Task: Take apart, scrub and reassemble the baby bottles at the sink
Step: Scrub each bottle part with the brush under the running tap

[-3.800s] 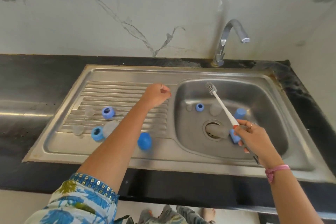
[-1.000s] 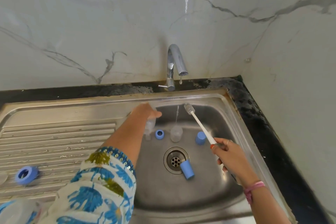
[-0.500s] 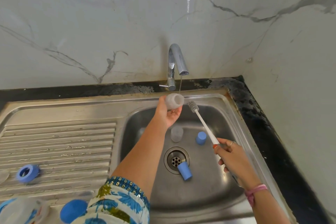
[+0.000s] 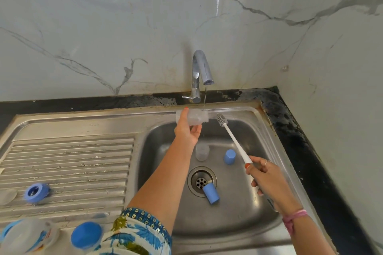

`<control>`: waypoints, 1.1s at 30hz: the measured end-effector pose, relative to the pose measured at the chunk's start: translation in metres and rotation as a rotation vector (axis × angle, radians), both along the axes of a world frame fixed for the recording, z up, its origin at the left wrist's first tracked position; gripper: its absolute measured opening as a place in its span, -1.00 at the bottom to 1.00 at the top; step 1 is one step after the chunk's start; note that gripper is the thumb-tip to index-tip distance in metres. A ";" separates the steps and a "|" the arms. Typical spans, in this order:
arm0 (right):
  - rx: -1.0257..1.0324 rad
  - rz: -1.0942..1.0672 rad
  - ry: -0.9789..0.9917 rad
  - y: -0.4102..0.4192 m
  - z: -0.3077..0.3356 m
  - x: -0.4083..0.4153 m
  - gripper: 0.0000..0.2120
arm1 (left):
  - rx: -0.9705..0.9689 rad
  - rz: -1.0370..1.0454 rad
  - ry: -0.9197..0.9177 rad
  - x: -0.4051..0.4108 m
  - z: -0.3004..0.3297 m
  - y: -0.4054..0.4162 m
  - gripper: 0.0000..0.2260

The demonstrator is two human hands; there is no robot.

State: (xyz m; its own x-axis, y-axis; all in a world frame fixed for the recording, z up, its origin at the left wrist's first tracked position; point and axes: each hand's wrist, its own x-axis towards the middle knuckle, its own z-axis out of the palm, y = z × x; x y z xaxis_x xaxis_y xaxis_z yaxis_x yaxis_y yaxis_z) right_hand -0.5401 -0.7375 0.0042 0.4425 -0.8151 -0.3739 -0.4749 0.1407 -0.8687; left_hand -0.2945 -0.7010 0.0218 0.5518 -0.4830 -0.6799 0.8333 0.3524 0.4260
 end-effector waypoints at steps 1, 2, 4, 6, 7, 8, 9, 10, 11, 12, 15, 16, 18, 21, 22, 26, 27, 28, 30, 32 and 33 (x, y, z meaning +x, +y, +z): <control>0.000 0.001 0.002 -0.001 0.000 -0.001 -0.82 | 0.023 -0.004 -0.006 0.000 0.001 0.001 -0.55; 0.001 0.002 0.003 -0.002 -0.001 -0.001 -0.82 | 0.030 -0.017 -0.023 -0.002 0.003 0.000 -0.56; 0.009 0.002 0.003 -0.002 -0.001 -0.001 -0.82 | 0.029 -0.048 -0.092 -0.005 0.008 -0.001 -0.60; 0.008 0.002 0.003 -0.002 -0.002 -0.001 -0.81 | 0.052 -0.072 -0.197 -0.007 0.008 -0.003 -0.62; 0.008 0.004 0.004 -0.002 -0.001 -0.002 -0.82 | 0.055 -0.086 -0.265 -0.009 0.006 -0.003 -0.59; 0.009 0.004 0.003 -0.002 -0.001 -0.002 -0.81 | 0.061 -0.109 -0.342 -0.011 0.005 -0.003 -0.54; 0.012 0.005 0.001 -0.002 -0.001 -0.002 -0.81 | 0.087 -0.143 -0.432 -0.012 0.002 -0.002 -0.49; 0.014 0.005 0.002 -0.002 0.000 -0.002 -0.81 | 0.132 -0.178 -0.533 -0.013 0.000 -0.001 -0.45; 0.015 0.005 0.005 -0.001 0.000 -0.003 -0.81 | 0.179 -0.211 -0.635 -0.013 -0.003 0.000 -0.42; 0.015 0.005 0.009 -0.001 0.000 -0.004 -0.81 | 0.218 -0.237 -0.727 -0.013 -0.005 0.001 -0.41; 0.014 0.002 0.013 -0.001 0.001 -0.005 -0.81 | 0.284 -0.309 -0.897 -0.014 -0.008 0.001 -0.40; 0.016 0.001 0.011 -0.001 0.001 -0.005 -0.81 | 0.294 -0.326 -0.921 -0.014 -0.008 0.001 -0.40; 0.019 0.002 0.009 0.000 0.002 -0.006 -0.80 | 0.267 -0.305 -0.854 -0.014 -0.007 0.001 -0.43; 0.010 0.024 -0.003 0.000 0.007 -0.008 -0.79 | 0.090 -0.200 -0.429 -0.006 -0.002 0.000 -0.48; -0.006 0.046 -0.005 0.000 0.010 -0.010 -0.80 | 0.060 -0.178 -0.285 -0.002 -0.002 0.001 -0.50; -0.117 0.101 0.022 -0.006 0.018 -0.021 -0.83 | 0.123 -0.136 -0.090 0.012 -0.008 0.006 -0.50; -0.148 0.107 0.031 -0.006 0.019 -0.025 -0.83 | 0.136 -0.121 -0.091 0.015 -0.009 0.006 -0.49; -0.173 0.118 0.037 -0.007 0.020 -0.028 -0.82 | 0.134 -0.106 -0.086 0.016 -0.008 0.005 -0.48; -0.207 0.150 0.039 -0.006 0.021 -0.032 -0.82 | 0.118 -0.094 -0.064 0.019 -0.006 0.004 -0.48; -0.285 0.196 0.077 -0.005 0.019 -0.034 -0.81 | 0.132 -0.124 -0.079 0.020 -0.002 0.001 -0.51; -0.344 0.221 0.115 -0.005 0.020 -0.035 -0.79 | 0.149 -0.157 -0.105 0.021 -0.001 0.001 -0.55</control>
